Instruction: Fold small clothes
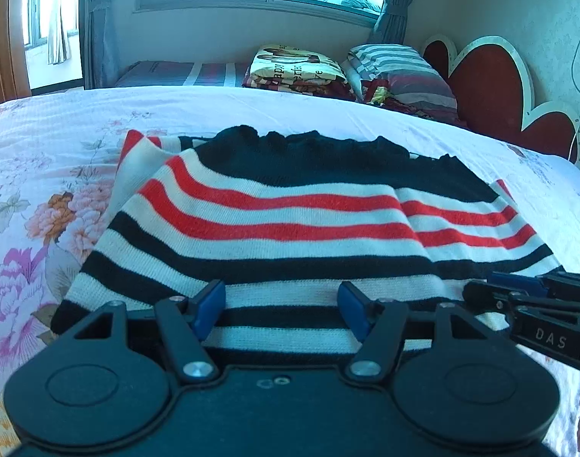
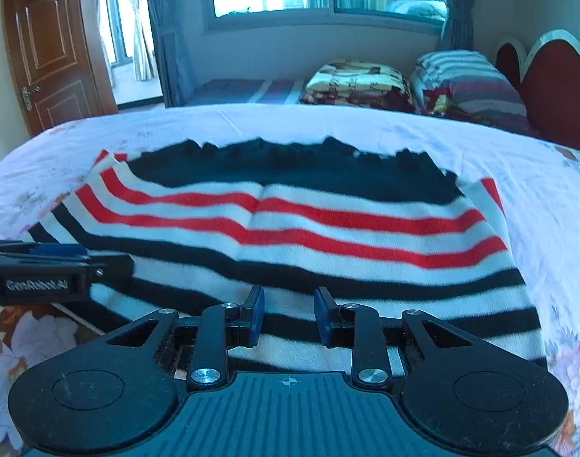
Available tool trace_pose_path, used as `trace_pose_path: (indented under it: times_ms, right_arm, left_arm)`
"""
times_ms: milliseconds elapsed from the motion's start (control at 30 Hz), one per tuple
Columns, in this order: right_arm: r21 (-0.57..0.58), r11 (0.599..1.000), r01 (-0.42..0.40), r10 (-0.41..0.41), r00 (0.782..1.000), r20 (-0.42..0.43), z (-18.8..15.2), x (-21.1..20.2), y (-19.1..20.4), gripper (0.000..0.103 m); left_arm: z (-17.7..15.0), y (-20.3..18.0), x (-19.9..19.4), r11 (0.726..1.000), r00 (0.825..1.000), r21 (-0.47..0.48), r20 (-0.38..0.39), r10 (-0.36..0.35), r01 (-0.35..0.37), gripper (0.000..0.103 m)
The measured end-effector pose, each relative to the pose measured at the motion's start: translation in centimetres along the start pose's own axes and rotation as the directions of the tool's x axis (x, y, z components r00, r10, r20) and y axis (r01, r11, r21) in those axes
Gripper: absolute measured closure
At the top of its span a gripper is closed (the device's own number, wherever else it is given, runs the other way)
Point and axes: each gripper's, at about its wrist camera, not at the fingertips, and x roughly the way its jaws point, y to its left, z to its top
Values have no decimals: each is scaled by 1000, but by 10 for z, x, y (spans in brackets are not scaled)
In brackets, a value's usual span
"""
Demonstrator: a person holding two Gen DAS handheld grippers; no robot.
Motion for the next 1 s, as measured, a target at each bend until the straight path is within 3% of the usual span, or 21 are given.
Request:
trace_pose_path:
  times_ms: [267, 433, 600, 733, 1000]
  right_arm:
    - [-19, 998, 58, -58, 998, 0, -22, -17, -24, 74]
    - [0, 998, 59, -59, 998, -21, -18, -24, -25, 74]
    - [35, 999, 28, -28, 1000, 13, -6, -36, -19, 74]
    - [27, 1000, 10, -10, 1000, 22, 0, -37, -9, 74]
    - [15, 999, -29, 29, 999, 34, 8, -30, 6, 74]
  left_arm:
    - [0, 1, -1, 1000, 1000, -3, -8, -1, 1, 39]
    - [2, 0, -1, 1000, 1000, -6, -13, 3, -3, 38]
    - [5, 0, -11, 999, 1000, -45, -17, -12, 12, 22]
    - [4, 2, -22, 998, 1000, -66, -8, -17, 16, 18]
    - [-13, 30, -46, 973, 998, -224, -18, -64, 58, 16]
